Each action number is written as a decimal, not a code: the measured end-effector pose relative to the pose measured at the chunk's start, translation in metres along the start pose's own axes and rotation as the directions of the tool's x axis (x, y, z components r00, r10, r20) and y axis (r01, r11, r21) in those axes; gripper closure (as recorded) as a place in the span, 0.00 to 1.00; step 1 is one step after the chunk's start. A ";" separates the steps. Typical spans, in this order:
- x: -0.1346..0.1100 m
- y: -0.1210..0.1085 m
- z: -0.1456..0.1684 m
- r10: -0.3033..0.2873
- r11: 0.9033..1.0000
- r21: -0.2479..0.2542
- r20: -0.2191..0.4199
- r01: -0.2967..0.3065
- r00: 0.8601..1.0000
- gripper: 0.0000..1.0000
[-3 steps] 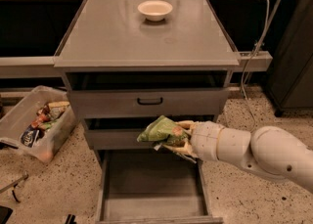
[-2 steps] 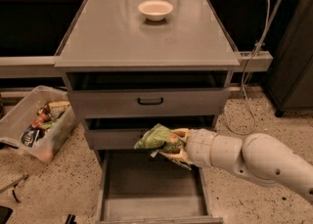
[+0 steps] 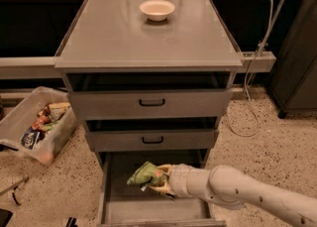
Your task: Place green jalapeno chip bag into bottom drawer
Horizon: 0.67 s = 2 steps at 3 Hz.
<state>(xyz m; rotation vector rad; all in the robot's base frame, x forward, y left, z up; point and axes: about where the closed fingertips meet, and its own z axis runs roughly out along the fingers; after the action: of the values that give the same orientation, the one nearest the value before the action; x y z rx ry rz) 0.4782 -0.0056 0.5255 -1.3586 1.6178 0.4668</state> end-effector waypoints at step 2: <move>0.089 0.011 0.096 0.071 0.996 0.062 -0.133 -0.063 0.989 1.00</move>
Offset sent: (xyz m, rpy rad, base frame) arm 0.0683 0.0292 -0.1781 -0.1544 0.0804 -0.2095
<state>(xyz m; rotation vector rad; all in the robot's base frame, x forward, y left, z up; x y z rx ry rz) 0.5127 0.0225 0.4023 -1.3200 1.7786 0.3708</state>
